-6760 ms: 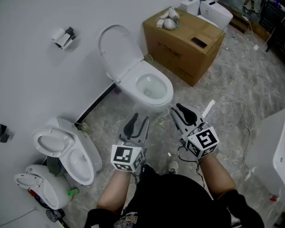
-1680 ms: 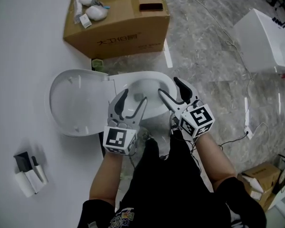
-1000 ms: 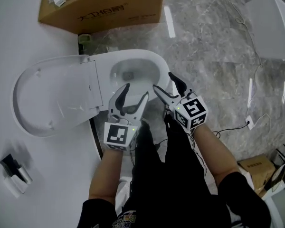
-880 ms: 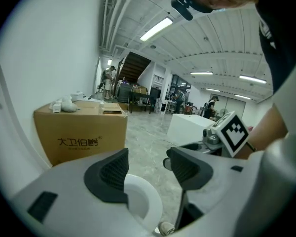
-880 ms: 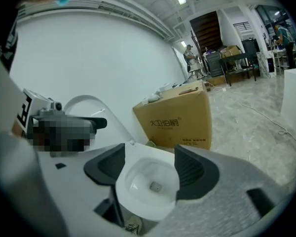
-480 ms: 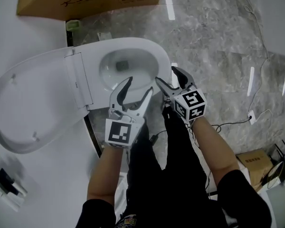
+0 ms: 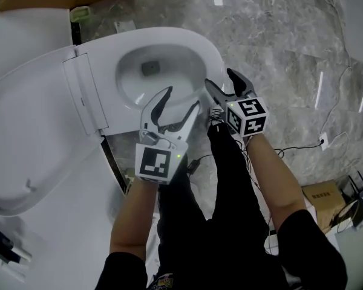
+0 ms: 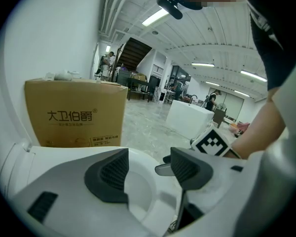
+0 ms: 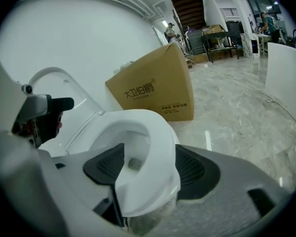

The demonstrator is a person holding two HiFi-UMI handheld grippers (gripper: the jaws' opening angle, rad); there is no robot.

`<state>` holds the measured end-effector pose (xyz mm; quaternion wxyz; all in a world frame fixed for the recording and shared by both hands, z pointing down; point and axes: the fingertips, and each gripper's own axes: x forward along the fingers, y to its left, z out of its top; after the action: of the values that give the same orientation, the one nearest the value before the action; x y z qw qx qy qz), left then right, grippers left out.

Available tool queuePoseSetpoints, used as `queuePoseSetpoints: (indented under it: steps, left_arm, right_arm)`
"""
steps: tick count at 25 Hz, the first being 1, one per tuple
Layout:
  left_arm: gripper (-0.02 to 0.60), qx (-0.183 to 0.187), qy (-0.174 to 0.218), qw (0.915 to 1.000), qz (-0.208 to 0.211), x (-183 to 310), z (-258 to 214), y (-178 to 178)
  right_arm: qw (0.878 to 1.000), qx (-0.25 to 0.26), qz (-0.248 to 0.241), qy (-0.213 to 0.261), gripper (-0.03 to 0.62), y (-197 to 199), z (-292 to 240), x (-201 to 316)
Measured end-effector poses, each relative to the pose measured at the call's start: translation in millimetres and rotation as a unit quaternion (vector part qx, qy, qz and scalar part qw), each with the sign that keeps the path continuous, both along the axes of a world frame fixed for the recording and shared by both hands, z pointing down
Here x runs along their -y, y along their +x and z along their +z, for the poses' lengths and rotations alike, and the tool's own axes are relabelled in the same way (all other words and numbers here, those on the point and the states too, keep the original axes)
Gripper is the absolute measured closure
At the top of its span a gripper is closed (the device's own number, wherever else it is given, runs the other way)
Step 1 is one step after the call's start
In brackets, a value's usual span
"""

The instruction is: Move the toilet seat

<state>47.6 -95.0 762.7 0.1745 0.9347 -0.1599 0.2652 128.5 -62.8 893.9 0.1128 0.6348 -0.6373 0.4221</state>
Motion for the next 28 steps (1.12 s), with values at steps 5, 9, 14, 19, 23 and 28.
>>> queuePoseSetpoints:
  steps: [5, 9, 14, 19, 23, 28]
  left_arm:
    - [0.327, 0.002, -0.011, 0.9999, 0.001, -5.5, 22.9, -9.2]
    - [0.327, 0.004, -0.014, 0.9999, -0.002, -5.4, 34.7, -14.8]
    - [0.327, 0.003, -0.017, 0.9999, 0.002, -4.6, 40.9, -21.6]
    - [0.327, -0.003, -0.021, 0.9998, -0.002, 1.2, 41.6, -29.5]
    - [0.327, -0.005, -0.02, 0.9998, -0.001, 6.5, 39.0, -36.3]
    - [0.327, -0.005, -0.023, 0.9997, -0.004, 8.8, 34.0, -42.6]
  right_arm:
    - [1.0, 0.004, 0.014, -0.013, 0.263, -2.6, 29.6, -0.3]
    - [0.999, -0.016, 0.03, -0.023, 0.282, -2.5, 43.3, 1.6]
    - [0.994, -0.09, 0.028, -0.047, 0.307, -4.3, 49.5, 1.4]
    - [0.99, -0.112, 0.038, -0.08, 0.318, -5.4, 51.4, 2.3]
    - [0.988, -0.106, 0.065, -0.095, 0.335, -3.5, 51.5, 2.8]
    - [0.987, -0.092, 0.076, -0.108, 0.342, -0.3, 49.4, 1.9]
